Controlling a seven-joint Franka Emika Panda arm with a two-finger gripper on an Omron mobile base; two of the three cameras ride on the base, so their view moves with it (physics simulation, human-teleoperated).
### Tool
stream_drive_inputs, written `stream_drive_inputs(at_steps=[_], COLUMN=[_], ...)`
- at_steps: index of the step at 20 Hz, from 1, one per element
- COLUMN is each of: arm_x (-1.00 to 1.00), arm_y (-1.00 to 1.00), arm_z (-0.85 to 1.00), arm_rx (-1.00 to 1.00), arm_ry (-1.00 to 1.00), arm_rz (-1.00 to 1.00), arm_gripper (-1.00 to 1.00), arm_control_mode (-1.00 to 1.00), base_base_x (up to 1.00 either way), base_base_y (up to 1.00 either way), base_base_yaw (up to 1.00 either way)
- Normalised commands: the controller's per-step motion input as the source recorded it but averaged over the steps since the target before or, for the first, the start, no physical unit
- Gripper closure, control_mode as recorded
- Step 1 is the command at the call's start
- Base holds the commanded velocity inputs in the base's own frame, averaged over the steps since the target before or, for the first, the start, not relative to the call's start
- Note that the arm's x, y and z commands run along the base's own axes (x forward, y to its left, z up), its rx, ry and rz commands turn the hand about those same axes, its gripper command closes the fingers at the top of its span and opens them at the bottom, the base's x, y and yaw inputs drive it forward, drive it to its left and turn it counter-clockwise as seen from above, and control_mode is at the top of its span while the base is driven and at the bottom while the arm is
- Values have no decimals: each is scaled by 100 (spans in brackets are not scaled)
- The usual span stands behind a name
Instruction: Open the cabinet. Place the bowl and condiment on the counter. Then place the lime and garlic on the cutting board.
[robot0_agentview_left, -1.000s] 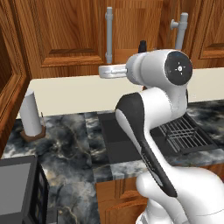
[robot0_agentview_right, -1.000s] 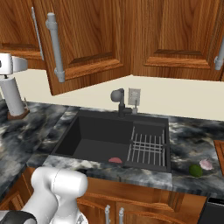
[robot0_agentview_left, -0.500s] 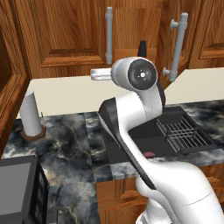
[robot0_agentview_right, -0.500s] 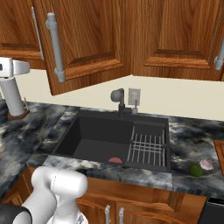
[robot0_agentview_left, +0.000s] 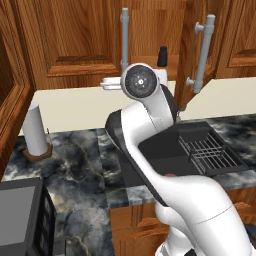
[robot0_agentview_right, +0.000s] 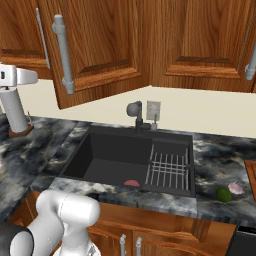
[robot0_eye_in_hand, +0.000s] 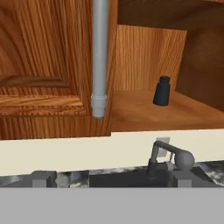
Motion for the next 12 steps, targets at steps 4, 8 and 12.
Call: stream_drive_inputs(at_steps=[4,8,12], arm_x=[0,0,0], arm_y=[-27,-34,-25], arm_z=[-5,0,0], arm_rx=[0,0,0], arm_ry=[0,0,0], arm_rz=[-3,-1,0], arm_gripper=[-100,-100,-100], arm_control_mode=[-100,-100,-100], base_base_x=[0,0,0], base_base_y=[0,0,0], base_base_yaw=[0,0,0])
